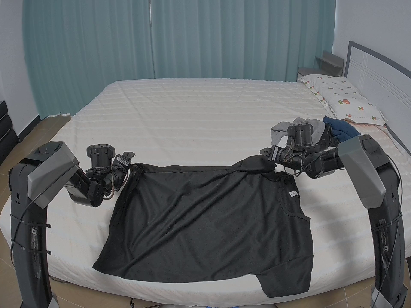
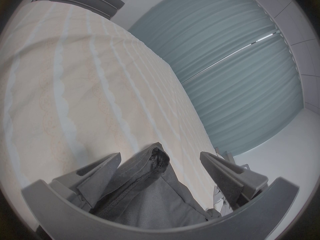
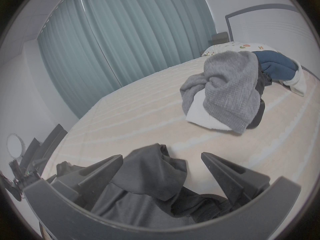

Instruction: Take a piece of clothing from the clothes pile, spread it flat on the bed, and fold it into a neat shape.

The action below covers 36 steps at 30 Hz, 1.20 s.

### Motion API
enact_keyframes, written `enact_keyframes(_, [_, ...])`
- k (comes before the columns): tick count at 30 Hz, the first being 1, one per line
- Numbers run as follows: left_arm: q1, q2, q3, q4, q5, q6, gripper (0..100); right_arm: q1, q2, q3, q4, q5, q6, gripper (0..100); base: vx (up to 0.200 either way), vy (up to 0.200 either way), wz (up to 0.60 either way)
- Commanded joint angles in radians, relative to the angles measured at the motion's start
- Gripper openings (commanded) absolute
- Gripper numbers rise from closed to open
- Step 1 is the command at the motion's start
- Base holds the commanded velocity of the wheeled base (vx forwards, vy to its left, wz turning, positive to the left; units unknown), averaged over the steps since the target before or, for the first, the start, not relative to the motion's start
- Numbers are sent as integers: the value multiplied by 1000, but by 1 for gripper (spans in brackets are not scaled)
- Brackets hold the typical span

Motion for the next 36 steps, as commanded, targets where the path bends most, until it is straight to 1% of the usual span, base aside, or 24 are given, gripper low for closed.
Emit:
enact_keyframes(1, [-1, 9, -5, 0, 0, 9, 100, 12, 28, -49, 26, -10, 6, 100, 0, 0, 0])
enact_keyframes(13, [-1, 12, -5, -2, 0, 11, 100, 27, 127, -132, 61, -15, 29, 100, 0, 0, 0])
enact_keyframes(14, [-1, 12, -7, -2, 0, 11, 100, 25, 134, -147, 60, -16, 32, 0, 0, 0, 0])
enact_keyframes(18, [-1, 12, -8, 0, 0, 11, 100, 25, 133, -169, 68, -15, 67, 0, 0, 0, 0])
enact_keyframes(23, [-1, 14, -11, 0, 0, 12, 100, 18, 154, -213, 55, -18, 79, 0, 0, 0, 0])
enact_keyframes(25, [-1, 14, -11, 0, 0, 11, 100, 13, 156, -213, -9, -21, 95, 0, 0, 0, 0])
enact_keyframes(26, [-1, 14, -11, 0, 0, 11, 100, 13, 156, -213, -9, -21, 95, 0, 0, 0, 0])
enact_keyframes(27, [-1, 14, -13, 0, 0, 12, 100, 13, 160, -213, -72, -21, 95, 0, 0, 0, 0])
enact_keyframes(28, [-1, 15, -14, 0, 0, 11, 100, 12, 165, -213, -126, -21, 89, 0, 0, 0, 0])
enact_keyframes(30, [-1, 17, -14, 0, 0, 12, 100, 7, 173, -213, -186, -12, 86, 0, 0, 0, 0])
enact_keyframes(33, [-1, 17, -13, -2, 0, 12, 100, 2, 177, -213, -218, -10, 79, 0, 0, 0, 0])
enact_keyframes(34, [-1, 17, -14, -2, 0, 12, 100, -2, 185, -213, -230, -7, 64, 0, 0, 0, 0])
enact_keyframes(36, [-1, 18, -14, -2, 0, 12, 100, -18, 216, -213, -239, -4, 3, 0, 0, 0, 0])
